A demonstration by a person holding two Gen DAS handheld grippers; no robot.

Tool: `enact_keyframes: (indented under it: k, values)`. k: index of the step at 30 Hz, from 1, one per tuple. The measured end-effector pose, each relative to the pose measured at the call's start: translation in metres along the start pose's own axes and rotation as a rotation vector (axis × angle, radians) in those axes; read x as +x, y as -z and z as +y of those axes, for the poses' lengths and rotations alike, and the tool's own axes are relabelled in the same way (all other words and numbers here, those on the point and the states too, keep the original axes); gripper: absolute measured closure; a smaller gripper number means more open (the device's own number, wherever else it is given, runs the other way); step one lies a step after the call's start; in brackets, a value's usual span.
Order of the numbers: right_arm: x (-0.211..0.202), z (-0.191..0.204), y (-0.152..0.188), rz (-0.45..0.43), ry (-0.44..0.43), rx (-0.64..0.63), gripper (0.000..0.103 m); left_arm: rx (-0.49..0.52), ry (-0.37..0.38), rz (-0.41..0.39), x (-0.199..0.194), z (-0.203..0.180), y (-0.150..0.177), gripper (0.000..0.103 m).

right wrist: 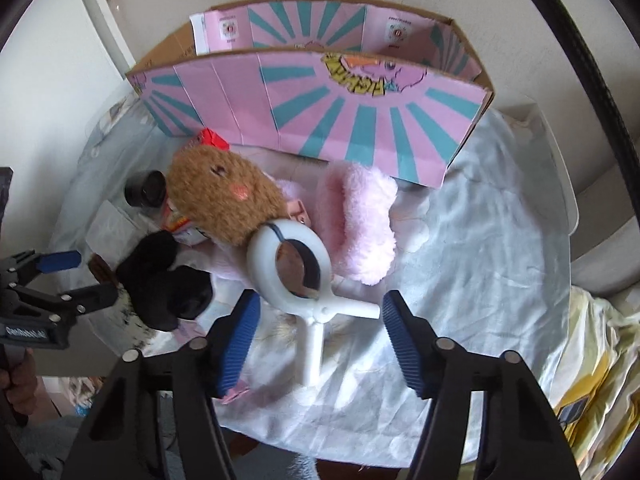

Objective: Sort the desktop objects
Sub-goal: 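Grasp the brown scrunchie with the left tool while the right tool grasps the white clip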

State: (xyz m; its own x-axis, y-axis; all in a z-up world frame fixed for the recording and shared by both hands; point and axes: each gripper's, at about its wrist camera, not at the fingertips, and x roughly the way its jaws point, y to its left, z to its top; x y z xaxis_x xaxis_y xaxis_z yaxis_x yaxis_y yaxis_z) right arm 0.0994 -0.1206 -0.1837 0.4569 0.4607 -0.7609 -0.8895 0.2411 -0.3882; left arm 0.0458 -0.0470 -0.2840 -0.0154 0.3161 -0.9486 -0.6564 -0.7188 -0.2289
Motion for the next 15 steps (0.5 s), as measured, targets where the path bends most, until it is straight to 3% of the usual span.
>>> enact_keyframes:
  k: [5,9,15]
  values:
    - [0.007,0.004,-0.003,-0.006,-0.064,-0.090,0.056,-0.029,0.026,0.003,0.003,0.004,0.003,0.017]
    - [0.009,0.008,-0.005,-0.007,-0.100,-0.146,0.066,-0.052,0.034,-0.019,0.000,0.005,0.005,0.020]
    - [0.007,0.008,-0.002,-0.019,-0.124,-0.172,0.068,-0.074,0.048,-0.048,-0.007,0.007,0.009,0.034]
